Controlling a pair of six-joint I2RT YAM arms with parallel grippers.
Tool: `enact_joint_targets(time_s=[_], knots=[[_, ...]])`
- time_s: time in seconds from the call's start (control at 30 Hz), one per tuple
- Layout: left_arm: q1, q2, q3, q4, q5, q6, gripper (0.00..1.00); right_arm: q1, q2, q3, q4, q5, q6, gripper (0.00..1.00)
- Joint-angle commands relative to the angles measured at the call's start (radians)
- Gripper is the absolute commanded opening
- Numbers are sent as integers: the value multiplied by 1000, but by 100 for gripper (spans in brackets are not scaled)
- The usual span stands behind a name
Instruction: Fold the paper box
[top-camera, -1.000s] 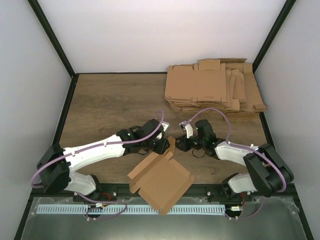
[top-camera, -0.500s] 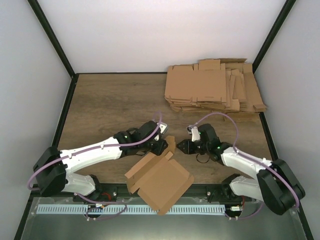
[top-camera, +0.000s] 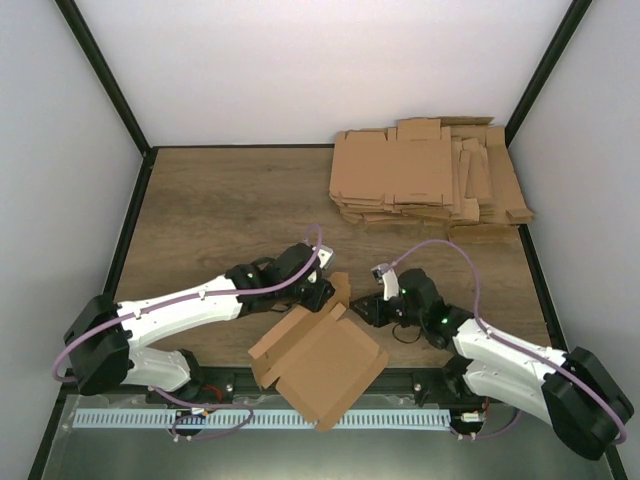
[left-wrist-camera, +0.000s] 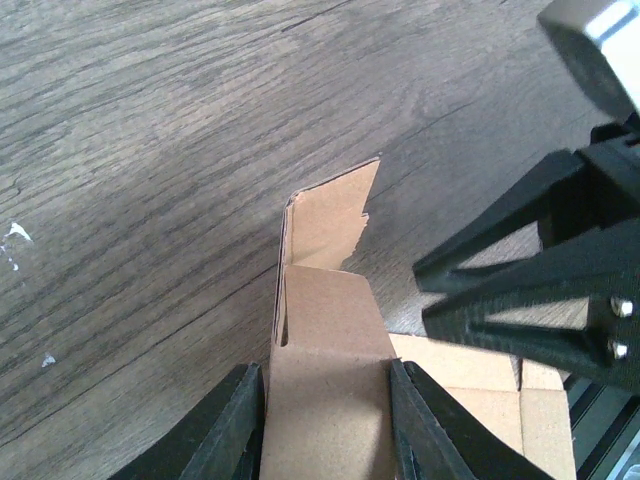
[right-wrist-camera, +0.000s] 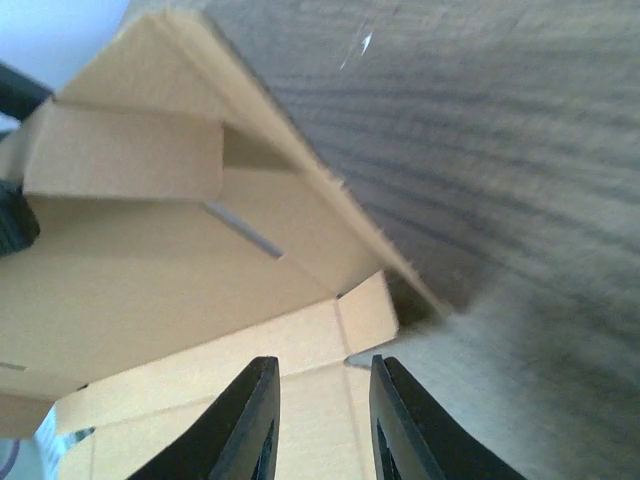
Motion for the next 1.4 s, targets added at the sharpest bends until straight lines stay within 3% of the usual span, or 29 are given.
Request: enact_joint_targets(time_s=[0.0,0.13,0.6,0.83,1.03,1.37], knots=[[-14,-9,-21,-18,-14,-5,37,79,15,-6,8,14,86,28],[-21,-11,-26,-17,-21,-10,37,132,46,-41,29,11,139,31],[-39,-13,-39,-8,-38,-28,37,134,244,-64,295,96,279,33],[-45,-10,-35,-7,-40,-29,37,134,294,-57,322,129,274,33],[-47,-3,-34,-1,-40,-33,37,134,336,-51,374,126,265,31],[-51,-1,-32,-2,-42,-37,37,134,393,-27,419,111,237,20]])
